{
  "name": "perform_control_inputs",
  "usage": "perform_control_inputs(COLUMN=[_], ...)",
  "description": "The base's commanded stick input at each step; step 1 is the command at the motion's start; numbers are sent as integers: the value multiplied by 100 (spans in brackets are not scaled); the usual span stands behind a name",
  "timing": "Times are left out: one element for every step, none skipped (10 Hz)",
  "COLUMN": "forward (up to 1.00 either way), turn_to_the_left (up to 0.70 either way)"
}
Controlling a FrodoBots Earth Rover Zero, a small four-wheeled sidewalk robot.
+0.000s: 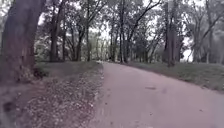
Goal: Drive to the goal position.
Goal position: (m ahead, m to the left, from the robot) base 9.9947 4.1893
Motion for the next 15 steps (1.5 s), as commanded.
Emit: perform_control_inputs(forward=[69,68,68,68,69,69,69,68,69,69,69,69,69,69,68], turn_to_the_left=[0,0,0,0,0,0,0,0,0,1,1,1,6,14,14])
